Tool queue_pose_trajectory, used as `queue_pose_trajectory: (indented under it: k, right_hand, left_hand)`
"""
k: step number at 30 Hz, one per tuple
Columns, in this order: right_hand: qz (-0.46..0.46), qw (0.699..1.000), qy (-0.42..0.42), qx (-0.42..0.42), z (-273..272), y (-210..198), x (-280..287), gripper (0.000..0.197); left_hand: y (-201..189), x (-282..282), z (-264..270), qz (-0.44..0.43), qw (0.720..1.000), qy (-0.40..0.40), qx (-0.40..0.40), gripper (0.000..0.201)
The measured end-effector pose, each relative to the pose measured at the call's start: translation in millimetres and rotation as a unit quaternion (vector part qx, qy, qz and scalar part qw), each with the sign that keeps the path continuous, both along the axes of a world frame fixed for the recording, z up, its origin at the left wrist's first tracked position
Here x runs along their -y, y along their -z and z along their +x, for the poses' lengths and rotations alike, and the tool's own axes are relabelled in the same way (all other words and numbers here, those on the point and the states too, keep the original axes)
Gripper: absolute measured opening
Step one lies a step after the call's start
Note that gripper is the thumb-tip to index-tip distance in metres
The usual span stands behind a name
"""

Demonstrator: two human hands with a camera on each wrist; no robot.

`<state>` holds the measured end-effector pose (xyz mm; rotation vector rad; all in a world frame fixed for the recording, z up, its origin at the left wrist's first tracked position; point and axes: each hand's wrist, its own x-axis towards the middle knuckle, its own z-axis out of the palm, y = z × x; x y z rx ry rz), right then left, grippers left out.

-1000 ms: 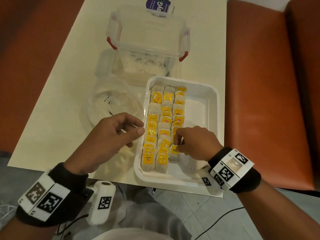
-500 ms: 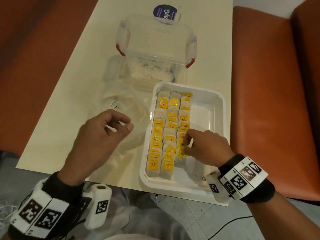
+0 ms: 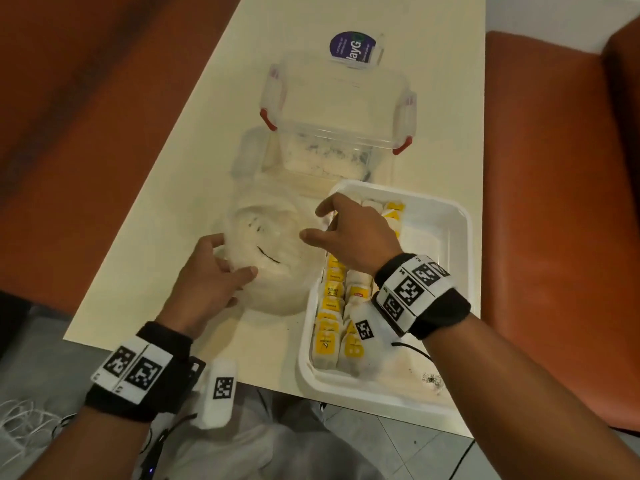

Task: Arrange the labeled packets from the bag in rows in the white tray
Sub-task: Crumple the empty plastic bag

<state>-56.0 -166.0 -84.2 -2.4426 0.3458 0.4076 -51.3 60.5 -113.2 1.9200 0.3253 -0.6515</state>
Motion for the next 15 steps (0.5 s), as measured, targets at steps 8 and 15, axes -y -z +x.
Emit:
queue_pose_trajectory:
  k: [8, 15]
  right_hand:
    - [0.016, 0.999, 0.006, 0.045, -11.0, 3.6, 6.3, 0.034]
    - [0.034, 0.993, 0.037, 0.112, -25.3, 0.9, 14.8, 0.036]
  left_hand:
    - [-12.5, 5.1, -0.7, -0.047, 0.997, 0.026, 0.049, 0.052]
    - [-29.1, 20.5, -0.1, -0.133, 0.989, 0.014, 0.055, 0.058]
